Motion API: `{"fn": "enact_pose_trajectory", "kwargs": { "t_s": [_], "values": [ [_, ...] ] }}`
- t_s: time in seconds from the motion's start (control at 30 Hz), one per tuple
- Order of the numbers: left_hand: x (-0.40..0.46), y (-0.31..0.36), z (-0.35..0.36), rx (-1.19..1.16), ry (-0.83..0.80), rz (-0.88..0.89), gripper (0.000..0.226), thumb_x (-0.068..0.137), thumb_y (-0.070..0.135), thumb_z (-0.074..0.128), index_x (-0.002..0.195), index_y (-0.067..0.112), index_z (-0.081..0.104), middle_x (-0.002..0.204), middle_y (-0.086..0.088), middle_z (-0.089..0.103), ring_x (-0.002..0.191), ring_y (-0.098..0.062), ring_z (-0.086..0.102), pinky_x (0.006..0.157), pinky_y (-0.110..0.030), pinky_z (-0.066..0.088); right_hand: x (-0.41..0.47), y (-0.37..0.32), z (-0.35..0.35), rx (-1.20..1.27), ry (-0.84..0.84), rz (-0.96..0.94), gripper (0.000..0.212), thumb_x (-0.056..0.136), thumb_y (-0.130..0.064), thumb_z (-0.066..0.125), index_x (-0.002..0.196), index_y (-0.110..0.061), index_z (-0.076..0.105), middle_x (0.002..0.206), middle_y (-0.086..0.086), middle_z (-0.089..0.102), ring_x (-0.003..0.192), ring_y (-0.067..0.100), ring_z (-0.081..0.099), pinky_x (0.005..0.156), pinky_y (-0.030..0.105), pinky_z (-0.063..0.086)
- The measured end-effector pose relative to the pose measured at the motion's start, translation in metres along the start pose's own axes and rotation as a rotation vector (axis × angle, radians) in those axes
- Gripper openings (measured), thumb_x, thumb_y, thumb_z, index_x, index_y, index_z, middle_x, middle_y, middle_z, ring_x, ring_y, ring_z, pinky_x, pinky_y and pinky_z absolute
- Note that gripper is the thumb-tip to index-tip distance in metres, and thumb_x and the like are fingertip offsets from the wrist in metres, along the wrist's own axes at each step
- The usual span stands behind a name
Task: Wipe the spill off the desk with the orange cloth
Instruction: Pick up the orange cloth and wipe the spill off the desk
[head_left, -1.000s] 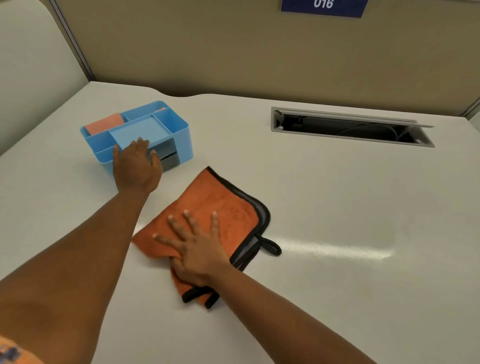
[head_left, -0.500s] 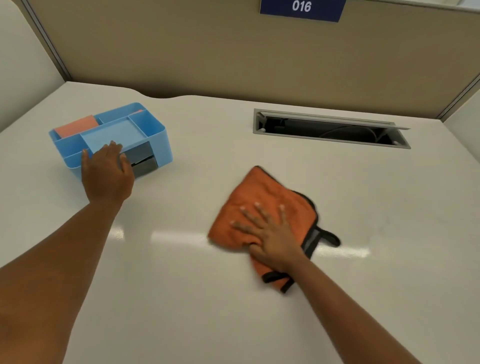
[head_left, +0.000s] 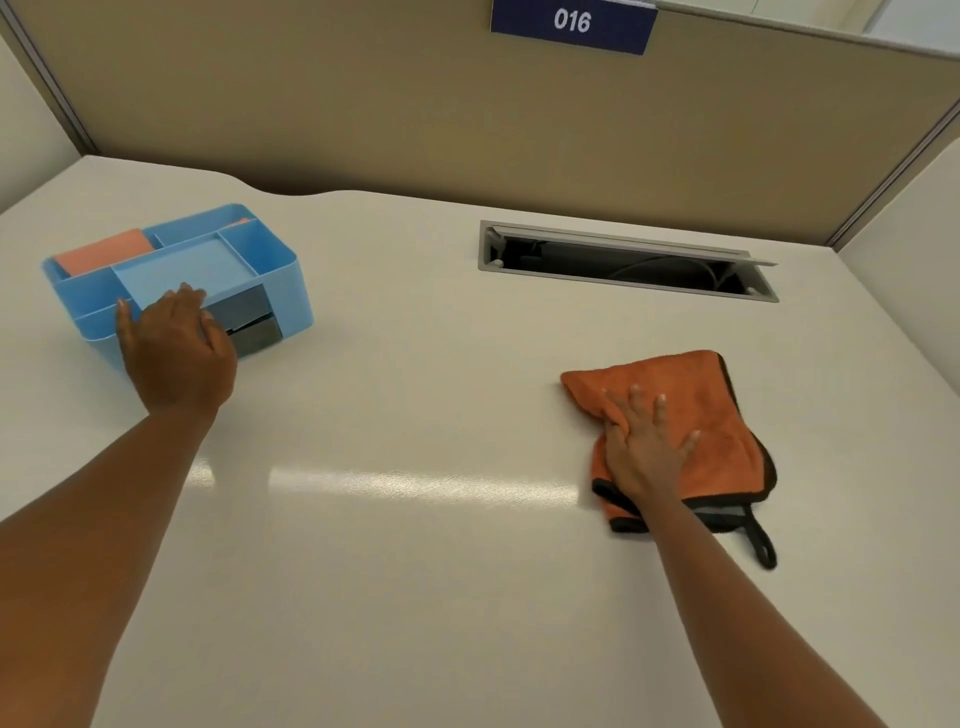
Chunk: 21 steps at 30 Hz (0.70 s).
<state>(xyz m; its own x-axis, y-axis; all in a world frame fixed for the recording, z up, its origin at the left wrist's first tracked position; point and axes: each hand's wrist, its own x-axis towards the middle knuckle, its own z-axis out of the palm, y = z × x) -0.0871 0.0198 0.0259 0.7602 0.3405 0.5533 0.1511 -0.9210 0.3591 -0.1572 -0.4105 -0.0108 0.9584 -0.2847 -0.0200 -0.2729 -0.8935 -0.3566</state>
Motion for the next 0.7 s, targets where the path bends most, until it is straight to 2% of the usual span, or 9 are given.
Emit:
{"fn": "enact_pose_trajectory", "kwargs": {
  "t_s": [0.17,0.33,0.37,0.43,0.47,0.5,0.57,0.63,0.7],
  "values": [
    [-0.001,-0.001,0.001,-0.010,-0.001,0.006,0.037,0.092,0.016,0.036,0.120,0.000,0.052,0.126,-0.026,0.057,0.121,-0.039,0.049,0.114,-0.037,0.004,-0.032,-0.068,0.030,-0.020,-0.061,-0.169,0.046,0.095,-0.034,0.027,0.139,-0.045,0.020,0.157,-0.007,0.008,0.145,0.023,-0.005,0.106,0.065,-0.011],
    [-0.001,-0.001,-0.005,0.021,-0.050,0.050,0.045,0.090,0.018,0.029,0.127,-0.002,0.044,0.132,-0.028,0.050,0.129,-0.040,0.041,0.114,-0.041,-0.004,-0.060,-0.110,0.045,0.199,-0.188,-0.363,0.041,0.097,-0.032,0.027,0.136,-0.042,0.032,0.153,-0.013,0.018,0.144,0.013,-0.004,0.109,0.054,-0.018],
    [-0.002,0.001,-0.006,0.033,-0.048,0.070,0.048,0.089,0.018,0.028,0.132,-0.001,0.038,0.137,-0.028,0.046,0.133,-0.039,0.035,0.113,-0.039,-0.010,-0.059,-0.109,0.039,0.354,-0.237,-0.290,0.038,0.098,-0.031,0.027,0.133,-0.038,0.039,0.151,-0.012,0.022,0.143,0.012,-0.001,0.112,0.052,-0.013],
    [-0.004,0.011,-0.007,0.033,-0.048,0.110,0.052,0.089,0.019,0.026,0.138,0.000,0.029,0.144,-0.026,0.036,0.139,-0.037,0.025,0.110,-0.030,-0.019,-0.052,-0.105,0.013,0.845,-0.299,0.029,0.028,0.098,-0.031,0.031,0.115,-0.032,0.054,0.136,-0.001,0.047,0.138,0.022,0.024,0.112,0.045,0.023],
    [-0.005,0.016,-0.006,0.022,-0.059,0.139,0.053,0.089,0.018,0.025,0.139,0.000,0.027,0.145,-0.026,0.034,0.139,-0.037,0.023,0.110,-0.027,-0.020,-0.044,-0.097,-0.003,1.104,-0.294,0.212,0.027,0.097,-0.031,0.034,0.111,-0.028,0.056,0.116,0.001,0.059,0.125,0.026,0.044,0.099,0.038,0.039],
    [-0.008,0.022,-0.005,0.010,-0.078,0.177,0.054,0.089,0.018,0.025,0.139,0.000,0.026,0.146,-0.026,0.033,0.139,-0.037,0.023,0.111,-0.025,-0.020,-0.035,-0.085,-0.019,1.326,-0.285,0.340,0.030,0.097,-0.032,0.034,0.115,-0.021,0.056,0.101,0.002,0.061,0.108,0.026,0.054,0.087,0.035,0.046],
    [-0.013,0.034,-0.001,0.000,-0.130,0.267,0.054,0.088,0.016,0.026,0.139,-0.002,0.026,0.145,-0.026,0.033,0.139,-0.038,0.025,0.113,-0.026,-0.017,-0.017,-0.057,-0.049,1.581,-0.317,0.366,0.042,0.099,-0.035,0.026,0.127,-0.012,0.046,0.099,0.009,0.061,0.092,0.027,0.058,0.079,0.036,0.050],
    [-0.021,0.043,0.004,-0.011,-0.183,0.342,0.053,0.088,0.014,0.027,0.139,-0.003,0.027,0.144,-0.027,0.035,0.137,-0.038,0.029,0.116,-0.034,-0.006,-0.003,-0.042,-0.079,1.619,-0.354,0.260,0.046,0.098,-0.038,0.022,0.127,-0.010,0.045,0.102,0.011,0.064,0.091,0.026,0.062,0.075,0.036,0.055],
    [-0.029,0.049,0.012,-0.040,-0.237,0.380,0.052,0.088,0.013,0.028,0.137,-0.004,0.030,0.142,-0.027,0.038,0.135,-0.039,0.032,0.115,-0.045,0.010,0.008,-0.034,-0.105,1.549,-0.254,0.239,0.039,0.097,-0.034,0.031,0.117,-0.010,0.054,0.087,0.006,0.072,0.079,0.022,0.069,0.065,0.033,0.057]
  ]
}}
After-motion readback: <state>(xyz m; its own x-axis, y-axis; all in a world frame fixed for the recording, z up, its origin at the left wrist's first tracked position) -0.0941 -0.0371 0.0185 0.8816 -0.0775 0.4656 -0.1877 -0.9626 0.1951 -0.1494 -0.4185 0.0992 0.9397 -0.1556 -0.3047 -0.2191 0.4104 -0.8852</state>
